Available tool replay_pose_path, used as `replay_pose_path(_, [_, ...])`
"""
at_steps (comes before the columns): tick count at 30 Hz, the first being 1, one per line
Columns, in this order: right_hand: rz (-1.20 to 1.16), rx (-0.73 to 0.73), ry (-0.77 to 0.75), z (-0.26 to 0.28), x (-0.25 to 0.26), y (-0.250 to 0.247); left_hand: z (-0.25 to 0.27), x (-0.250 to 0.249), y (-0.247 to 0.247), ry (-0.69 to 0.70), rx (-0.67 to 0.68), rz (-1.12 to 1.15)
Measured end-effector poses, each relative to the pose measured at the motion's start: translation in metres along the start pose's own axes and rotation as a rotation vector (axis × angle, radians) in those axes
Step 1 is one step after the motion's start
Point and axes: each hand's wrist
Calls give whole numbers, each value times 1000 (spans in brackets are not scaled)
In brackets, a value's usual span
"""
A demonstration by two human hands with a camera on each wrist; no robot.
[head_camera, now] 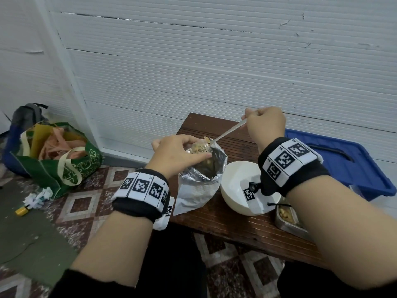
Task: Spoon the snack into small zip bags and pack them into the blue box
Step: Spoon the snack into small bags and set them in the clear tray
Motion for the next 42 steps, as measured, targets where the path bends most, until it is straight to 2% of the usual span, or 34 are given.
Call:
replay_pose_path(6, [-56, 6, 1, 3, -2, 0, 0, -1, 2, 14, 22, -44])
replay_pose_path(10, [-169, 6, -177, 9, 7, -8, 1, -1, 2, 21, -20, -5])
replay_pose_path(14, [-247, -26, -379, 12, 14, -14, 2, 1, 5, 1, -95, 141])
replay_pose_path(19, [-296, -41, -463, 14, 18, -19, 1, 0, 8, -18, -150, 225])
replay_pose_path(27, [-307, -159, -400, 7, 17, -29, 3, 2, 9, -7, -181, 243])
replay_pose_path(34, [-358, -354, -166, -3, 0, -42, 4, -1, 8, -38, -222, 373])
replay_pose_path(42, [-43, -363, -26, 2, -49, -67, 11, -31, 6, 61, -235, 511])
Point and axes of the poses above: each hand's wrist, its own z-axis away from the middle knuckle, its own y-axis out of the palm, x = y × z, and after that the axes turned 6 degrees about -x, right-handed
